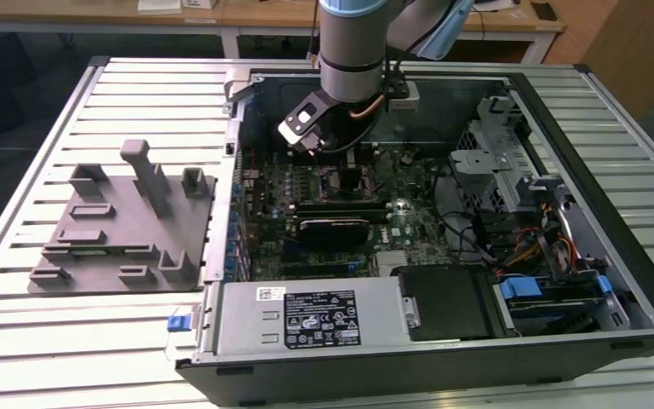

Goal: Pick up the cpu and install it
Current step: 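Place the cpu into insertion slot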

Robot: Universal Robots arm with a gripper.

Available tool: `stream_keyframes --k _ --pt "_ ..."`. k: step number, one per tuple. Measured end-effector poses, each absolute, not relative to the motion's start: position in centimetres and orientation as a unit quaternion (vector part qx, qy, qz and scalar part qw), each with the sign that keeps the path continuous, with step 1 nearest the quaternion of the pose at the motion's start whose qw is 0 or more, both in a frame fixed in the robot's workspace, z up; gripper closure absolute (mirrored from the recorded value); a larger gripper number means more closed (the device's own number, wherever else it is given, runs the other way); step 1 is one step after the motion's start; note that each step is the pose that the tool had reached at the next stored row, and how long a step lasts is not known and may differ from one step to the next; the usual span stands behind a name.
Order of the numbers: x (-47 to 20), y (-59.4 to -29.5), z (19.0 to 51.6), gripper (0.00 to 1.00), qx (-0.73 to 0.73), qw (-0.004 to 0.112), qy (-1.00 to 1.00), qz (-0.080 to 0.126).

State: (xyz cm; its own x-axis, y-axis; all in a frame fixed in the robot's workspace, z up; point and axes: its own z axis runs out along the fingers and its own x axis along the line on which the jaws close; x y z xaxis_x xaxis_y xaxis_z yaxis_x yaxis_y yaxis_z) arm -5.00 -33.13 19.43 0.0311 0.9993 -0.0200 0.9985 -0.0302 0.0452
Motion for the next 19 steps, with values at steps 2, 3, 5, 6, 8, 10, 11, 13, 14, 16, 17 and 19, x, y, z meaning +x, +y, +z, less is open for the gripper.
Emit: stream_keyframes --k 2,3,5,6,8,10,11,13,14,16,17,19 --pt "-5.0 -33.13 19.43 0.4 0.718 0.023 0.696 0.009" --pt "-5.0 -33.13 19.45 0.4 0.718 0.023 0.696 0.008" --pt "-5.0 -33.14 19.6 0.4 0.718 0.024 0.696 0.008" --pt "-5.0 -33.13 19.71 0.4 0.718 0.024 0.696 0.008" --pt "-5.0 -33.13 19.96 0.4 0.718 0.024 0.696 0.008" --pt "-5.0 -33.13 20.24 0.4 0.718 0.024 0.696 0.008" --pt "-5.0 -33.13 20.31 0.4 0.718 0.024 0.696 0.008" --pt "-5.0 -33.12 20.31 0.4 0.718 0.024 0.696 0.008" --pt "-5.0 -33.12 20.32 0.4 0.718 0.024 0.696 0.008" --pt "-5.0 -33.13 20.34 0.4 0.718 0.024 0.696 0.008" --pt "-5.0 -33.13 20.35 0.4 0.718 0.024 0.696 0.008" --pt "-5.0 -33.13 20.36 0.42 0.718 0.024 0.696 0.008"
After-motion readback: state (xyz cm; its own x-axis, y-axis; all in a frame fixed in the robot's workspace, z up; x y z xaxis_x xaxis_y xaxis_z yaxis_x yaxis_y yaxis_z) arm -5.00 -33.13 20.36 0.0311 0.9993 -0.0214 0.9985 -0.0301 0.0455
